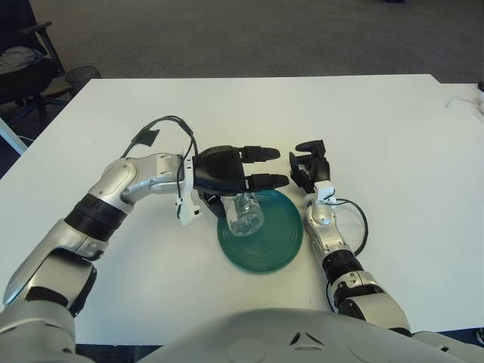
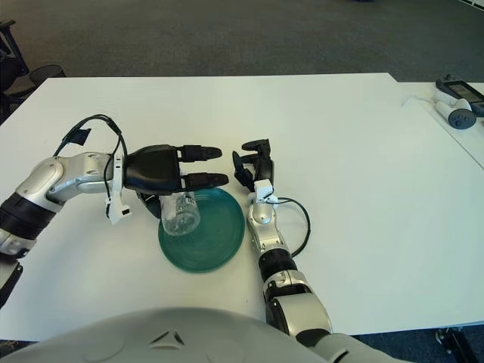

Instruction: Put the bottle into the plate.

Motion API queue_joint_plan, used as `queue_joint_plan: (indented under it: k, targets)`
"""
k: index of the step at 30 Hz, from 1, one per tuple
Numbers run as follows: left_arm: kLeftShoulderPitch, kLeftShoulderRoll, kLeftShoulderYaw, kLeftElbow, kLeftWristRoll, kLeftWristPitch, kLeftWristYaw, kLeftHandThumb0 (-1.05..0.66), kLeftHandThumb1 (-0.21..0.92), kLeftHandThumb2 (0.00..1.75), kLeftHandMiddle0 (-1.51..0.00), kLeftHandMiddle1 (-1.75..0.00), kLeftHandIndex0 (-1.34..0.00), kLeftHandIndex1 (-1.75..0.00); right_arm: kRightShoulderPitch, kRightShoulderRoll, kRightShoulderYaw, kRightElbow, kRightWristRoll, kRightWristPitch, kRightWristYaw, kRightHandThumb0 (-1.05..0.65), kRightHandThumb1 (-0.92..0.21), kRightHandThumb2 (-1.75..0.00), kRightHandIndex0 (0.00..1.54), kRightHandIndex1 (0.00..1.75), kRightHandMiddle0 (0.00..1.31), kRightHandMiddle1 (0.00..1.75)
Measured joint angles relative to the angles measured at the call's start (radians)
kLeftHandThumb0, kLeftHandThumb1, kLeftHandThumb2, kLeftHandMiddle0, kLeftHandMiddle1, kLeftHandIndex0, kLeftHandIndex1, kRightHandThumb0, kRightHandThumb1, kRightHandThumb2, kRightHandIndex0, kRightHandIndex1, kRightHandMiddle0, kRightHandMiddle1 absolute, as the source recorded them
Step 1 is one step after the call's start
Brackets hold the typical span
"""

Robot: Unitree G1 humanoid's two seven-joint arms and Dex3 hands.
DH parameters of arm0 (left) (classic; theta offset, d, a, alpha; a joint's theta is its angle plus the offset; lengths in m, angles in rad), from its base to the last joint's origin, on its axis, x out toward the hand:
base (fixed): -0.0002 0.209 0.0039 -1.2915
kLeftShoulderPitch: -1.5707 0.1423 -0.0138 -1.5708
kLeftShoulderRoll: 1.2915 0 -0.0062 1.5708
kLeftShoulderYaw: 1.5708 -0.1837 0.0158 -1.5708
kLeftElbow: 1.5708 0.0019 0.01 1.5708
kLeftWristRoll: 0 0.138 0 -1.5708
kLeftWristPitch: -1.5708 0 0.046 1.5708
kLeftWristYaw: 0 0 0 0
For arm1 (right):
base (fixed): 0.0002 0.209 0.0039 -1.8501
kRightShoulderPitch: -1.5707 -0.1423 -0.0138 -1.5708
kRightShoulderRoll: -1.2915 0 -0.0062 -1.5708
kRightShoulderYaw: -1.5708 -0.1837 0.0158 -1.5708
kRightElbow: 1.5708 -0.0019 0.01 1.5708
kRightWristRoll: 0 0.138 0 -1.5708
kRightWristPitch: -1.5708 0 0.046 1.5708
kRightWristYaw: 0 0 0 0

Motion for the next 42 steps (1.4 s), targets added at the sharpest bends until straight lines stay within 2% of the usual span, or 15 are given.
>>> queue_joint_plan:
  k: [4, 11, 20, 35, 42]
  targets:
    - [-0.024, -0.005, -0.011, -0.005, 0.022, 0.005, -0.025, -1.05, 0.92, 0.94, -0.01, -0.01, 0.0, 0.0, 0.001, 0.0, -0.002, -0.003, 0.001, 0.001, -0.003, -0.48, -0.65, -0.85, 0.3, 0.96, 0.01, 1.28]
    - [-0.051, -0.005, -0.034, 0.005, 0.043, -0.037, -0.04, -1.05, 0.92, 0.89, -0.02, -0.01, 0.0, 0.0, 0.018, -0.001, 0.01, -0.022, -0.016, -0.012, -0.038, -0.55, -0.72, -0.78, 0.3, 0.94, 0.01, 1.28]
    - [-0.078, -0.012, -0.038, 0.074, 0.136, -0.14, 0.095, -1.05, 0.92, 0.82, -0.04, -0.02, 0.0, 0.0, 0.026, -0.001, 0.021, -0.031, -0.017, -0.01, -0.046, -0.56, -0.72, -0.75, 0.29, 0.93, 0.0, 1.27]
    - [-0.105, -0.036, -0.056, 0.083, 0.239, -0.198, 0.224, -1.05, 0.92, 0.81, -0.07, -0.02, -0.01, -0.01, 0.026, -0.003, 0.048, -0.036, -0.062, 0.017, -0.065, -0.55, -0.68, -0.77, 0.29, 0.95, 0.04, 1.38]
    - [-0.113, -0.03, -0.058, 0.092, 0.253, -0.202, 0.238, -1.05, 0.92, 0.82, -0.06, -0.02, 0.0, 0.0, 0.029, -0.003, 0.048, -0.043, -0.062, 0.018, -0.051, -0.52, -0.67, -0.79, 0.3, 0.96, 0.07, 1.43]
